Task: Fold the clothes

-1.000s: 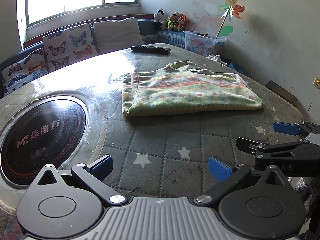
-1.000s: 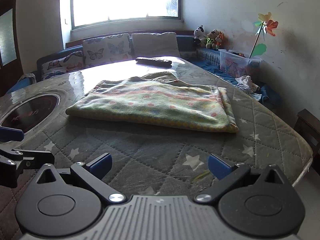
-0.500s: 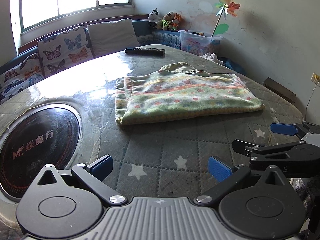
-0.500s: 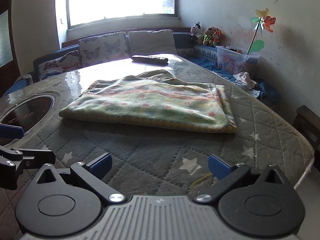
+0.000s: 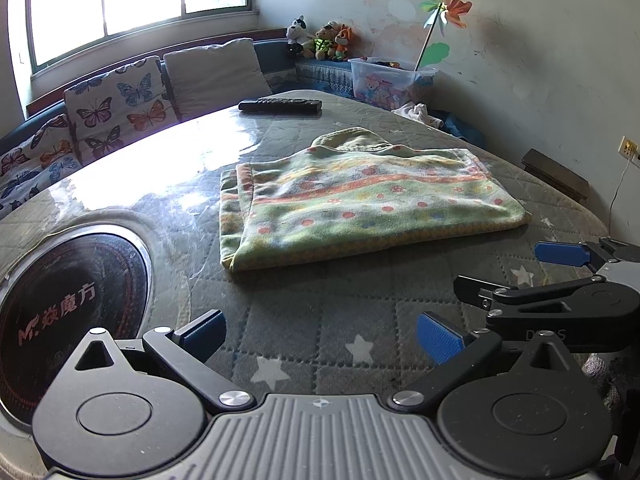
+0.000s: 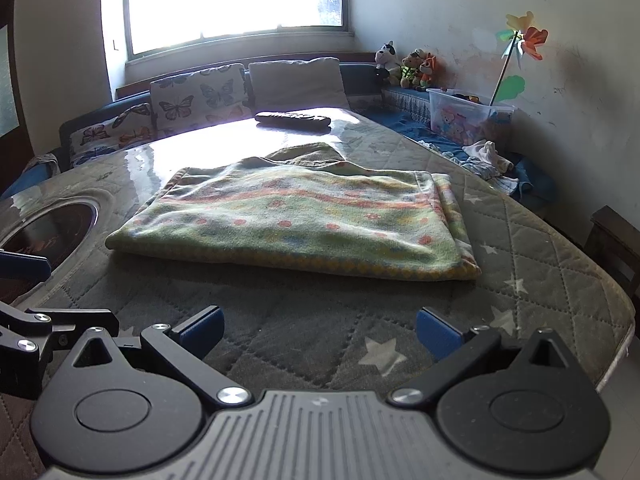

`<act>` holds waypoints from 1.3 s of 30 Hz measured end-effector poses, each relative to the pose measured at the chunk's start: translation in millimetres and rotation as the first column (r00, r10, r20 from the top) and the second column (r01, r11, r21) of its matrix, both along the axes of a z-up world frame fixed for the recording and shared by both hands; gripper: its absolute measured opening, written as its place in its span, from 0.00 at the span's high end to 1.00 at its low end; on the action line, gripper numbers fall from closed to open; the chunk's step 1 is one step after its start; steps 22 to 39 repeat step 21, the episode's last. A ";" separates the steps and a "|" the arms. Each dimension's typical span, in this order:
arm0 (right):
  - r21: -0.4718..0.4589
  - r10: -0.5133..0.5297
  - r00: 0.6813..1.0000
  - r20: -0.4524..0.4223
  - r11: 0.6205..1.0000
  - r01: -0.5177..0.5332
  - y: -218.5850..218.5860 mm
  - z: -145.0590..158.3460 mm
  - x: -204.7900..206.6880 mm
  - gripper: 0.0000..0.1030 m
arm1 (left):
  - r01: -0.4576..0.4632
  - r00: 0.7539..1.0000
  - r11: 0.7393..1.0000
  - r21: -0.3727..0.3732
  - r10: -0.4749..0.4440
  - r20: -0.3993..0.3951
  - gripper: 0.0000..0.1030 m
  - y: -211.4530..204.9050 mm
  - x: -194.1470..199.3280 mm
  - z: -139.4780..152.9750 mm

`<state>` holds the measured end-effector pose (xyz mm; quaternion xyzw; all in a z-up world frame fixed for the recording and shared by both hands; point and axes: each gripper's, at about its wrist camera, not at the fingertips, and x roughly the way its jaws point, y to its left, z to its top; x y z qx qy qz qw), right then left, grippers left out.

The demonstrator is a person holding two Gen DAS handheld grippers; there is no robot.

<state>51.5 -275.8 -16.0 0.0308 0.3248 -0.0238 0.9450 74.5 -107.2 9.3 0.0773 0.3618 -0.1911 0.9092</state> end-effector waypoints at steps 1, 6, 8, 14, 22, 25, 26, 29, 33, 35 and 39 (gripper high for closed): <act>0.001 -0.002 1.000 -0.001 1.000 0.002 -0.3 -0.1 0.9 0.00 | 0.003 1.000 1.000 0.001 -0.003 0.000 0.00 -0.7 1.0 0.3; 0.004 -0.010 1.000 -0.005 1.000 0.010 -1.7 -0.6 5.6 0.00 | 0.014 1.000 1.000 0.001 -0.014 0.003 0.00 -3.5 6.4 2.7; 0.003 -0.012 1.000 -0.006 1.000 0.012 -2.0 -0.6 6.7 0.00 | 0.016 1.000 1.000 -0.001 -0.016 0.006 0.00 -3.7 8.5 3.9; 0.005 -0.018 1.000 -0.008 1.000 0.019 -2.9 -0.6 10.6 0.00 | 0.023 1.000 1.000 -0.001 -0.023 0.014 0.00 -5.4 13.2 6.9; 0.009 -0.020 1.000 -0.005 1.000 0.020 -3.2 0.5 14.0 0.00 | 0.035 0.999 0.999 -0.001 -0.035 0.027 0.00 -6.4 15.4 8.6; 0.009 -0.020 1.000 -0.005 1.000 0.020 -3.2 0.5 14.0 0.00 | 0.035 0.999 0.999 -0.001 -0.035 0.027 0.00 -6.4 15.4 8.6; 0.009 -0.020 1.000 -0.005 1.000 0.020 -3.2 0.5 14.0 0.00 | 0.035 0.999 0.999 -0.001 -0.035 0.027 0.00 -6.4 15.4 8.6; 0.009 -0.020 1.000 -0.005 1.000 0.020 -3.2 0.5 14.0 0.00 | 0.035 0.999 0.999 -0.001 -0.035 0.027 0.00 -6.4 15.4 8.6; 0.009 -0.020 1.000 -0.005 1.000 0.020 -3.2 0.5 14.0 0.00 | 0.035 0.999 0.999 -0.001 -0.035 0.027 0.00 -6.4 15.4 8.6; 0.009 -0.020 1.000 -0.005 1.000 0.020 -3.2 0.5 14.0 0.00 | 0.035 0.999 0.999 -0.001 -0.035 0.027 0.00 -6.4 15.4 8.6; 0.009 -0.020 1.000 -0.005 1.000 0.020 -3.2 0.5 14.0 0.00 | 0.035 0.999 0.999 -0.001 -0.035 0.027 0.00 -6.4 15.4 8.6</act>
